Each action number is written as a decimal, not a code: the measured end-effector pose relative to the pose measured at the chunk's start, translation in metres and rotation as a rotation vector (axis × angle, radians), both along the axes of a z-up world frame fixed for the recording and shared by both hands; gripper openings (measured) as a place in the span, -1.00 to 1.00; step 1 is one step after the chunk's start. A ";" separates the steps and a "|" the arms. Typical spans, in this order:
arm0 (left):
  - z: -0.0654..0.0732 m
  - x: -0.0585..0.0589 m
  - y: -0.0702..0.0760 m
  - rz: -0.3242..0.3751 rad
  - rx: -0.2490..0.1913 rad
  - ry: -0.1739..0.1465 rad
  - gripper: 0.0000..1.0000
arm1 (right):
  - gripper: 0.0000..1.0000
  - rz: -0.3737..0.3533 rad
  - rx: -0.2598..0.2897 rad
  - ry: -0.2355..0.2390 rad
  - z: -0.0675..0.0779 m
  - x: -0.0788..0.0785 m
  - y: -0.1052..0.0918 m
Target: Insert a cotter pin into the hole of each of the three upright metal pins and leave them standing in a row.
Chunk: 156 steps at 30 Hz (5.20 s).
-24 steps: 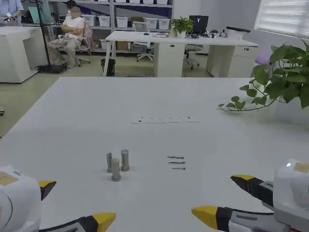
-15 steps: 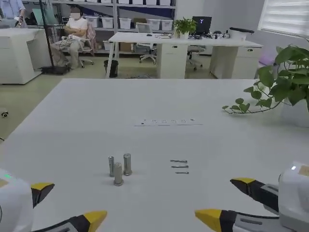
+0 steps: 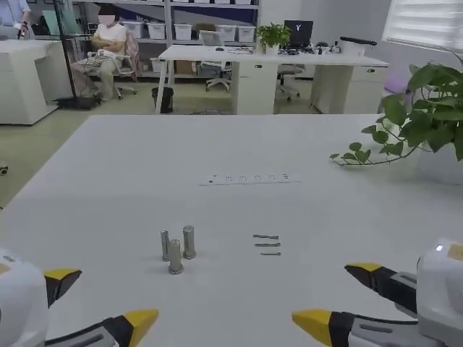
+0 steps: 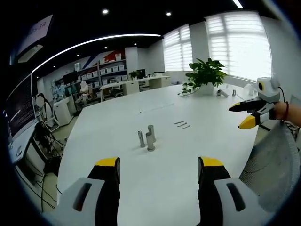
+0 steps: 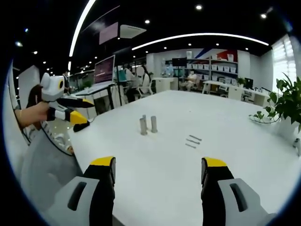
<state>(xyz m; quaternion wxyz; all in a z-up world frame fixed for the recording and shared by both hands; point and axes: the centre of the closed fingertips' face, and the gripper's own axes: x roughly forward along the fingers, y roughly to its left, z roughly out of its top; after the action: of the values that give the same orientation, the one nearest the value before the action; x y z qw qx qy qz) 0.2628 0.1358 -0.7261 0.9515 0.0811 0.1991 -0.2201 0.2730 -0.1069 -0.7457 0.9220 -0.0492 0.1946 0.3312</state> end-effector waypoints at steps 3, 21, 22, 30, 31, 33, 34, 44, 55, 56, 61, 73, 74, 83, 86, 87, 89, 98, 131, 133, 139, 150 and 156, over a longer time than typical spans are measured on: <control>-0.001 -0.002 0.000 -0.001 0.004 0.006 0.32 | 0.51 -0.003 0.003 0.000 0.000 -0.001 0.000; -0.004 -0.004 -0.006 -0.025 0.010 0.024 0.41 | 0.78 0.010 -0.051 -0.008 -0.002 -0.002 0.001; -0.004 -0.003 -0.006 -0.026 0.009 0.023 0.42 | 0.80 0.010 -0.052 -0.004 -0.003 -0.002 0.001; -0.003 -0.001 -0.008 -0.049 0.005 0.018 0.57 | 0.96 0.010 -0.063 0.005 -0.006 0.000 0.005; -0.002 -0.001 -0.008 -0.051 -0.002 0.015 0.58 | 0.98 0.008 -0.063 0.006 -0.007 0.001 0.005; -0.001 -0.001 -0.009 -0.053 -0.006 0.010 0.61 | 1.00 0.002 -0.064 0.007 -0.007 0.002 0.005; -0.001 -0.001 -0.009 -0.055 -0.006 0.009 0.63 | 1.00 0.003 -0.065 0.008 -0.008 0.003 0.006; 0.000 -0.003 -0.013 -0.077 0.008 0.004 0.87 | 1.00 0.010 -0.063 0.002 -0.004 0.004 0.009; 0.004 0.007 -0.009 -0.082 0.001 -0.011 0.87 | 0.99 0.023 -0.055 0.002 -0.003 0.002 0.013; 0.003 0.011 -0.007 -0.078 0.008 -0.011 0.83 | 0.99 0.024 -0.051 0.002 -0.004 0.002 0.013; 0.002 0.026 -0.001 -0.071 0.004 -0.022 0.61 | 0.94 0.028 -0.046 -0.001 -0.003 0.003 0.013; 0.002 0.076 0.014 -0.055 0.042 -0.070 0.17 | 0.77 0.029 -0.027 -0.008 0.003 0.010 0.016; 0.002 0.083 0.016 -0.052 0.042 -0.072 0.14 | 0.77 0.031 -0.028 -0.006 0.003 0.011 0.017; -0.014 0.121 0.020 -0.041 0.013 -0.047 -0.09 | 0.75 0.046 -0.032 0.006 0.003 0.014 0.022; -0.023 0.128 0.017 -0.055 0.020 -0.037 -0.15 | 0.75 0.050 -0.024 0.012 0.003 0.015 0.023; -0.026 0.132 0.016 -0.061 0.029 -0.040 -0.18 | 0.74 0.049 -0.020 0.014 0.004 0.015 0.023; -0.030 0.138 0.014 -0.070 0.040 -0.035 -0.21 | 0.74 0.048 -0.022 0.016 0.003 0.016 0.023; -0.057 0.164 0.002 -0.127 0.061 -0.001 -0.36 | 0.72 0.048 -0.043 0.037 -0.005 0.016 0.025; -0.095 0.194 -0.029 -0.276 0.062 0.038 -0.84 | 0.70 -0.007 -0.025 0.087 -0.020 0.024 0.015; -0.095 0.194 -0.029 -0.273 0.047 0.045 -0.85 | 0.70 -0.010 -0.017 0.090 -0.020 0.024 0.016; -0.095 0.193 -0.026 -0.271 0.024 0.057 -0.86 | 0.70 -0.007 -0.005 0.096 -0.020 0.024 0.018; -0.091 0.182 -0.009 -0.256 0.042 0.067 -0.86 | 0.68 -0.006 0.014 0.095 -0.016 0.022 0.019; -0.084 0.167 -0.007 -0.277 0.052 0.059 -0.86 | 0.68 0.007 0.013 0.095 -0.015 0.019 0.020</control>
<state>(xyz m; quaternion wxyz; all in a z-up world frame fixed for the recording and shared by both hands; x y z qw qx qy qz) 0.4303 0.1292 -0.8101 0.9033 0.1260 0.2194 -0.3464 0.2919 -0.0872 -0.7608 0.9108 -0.0282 0.2359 0.3377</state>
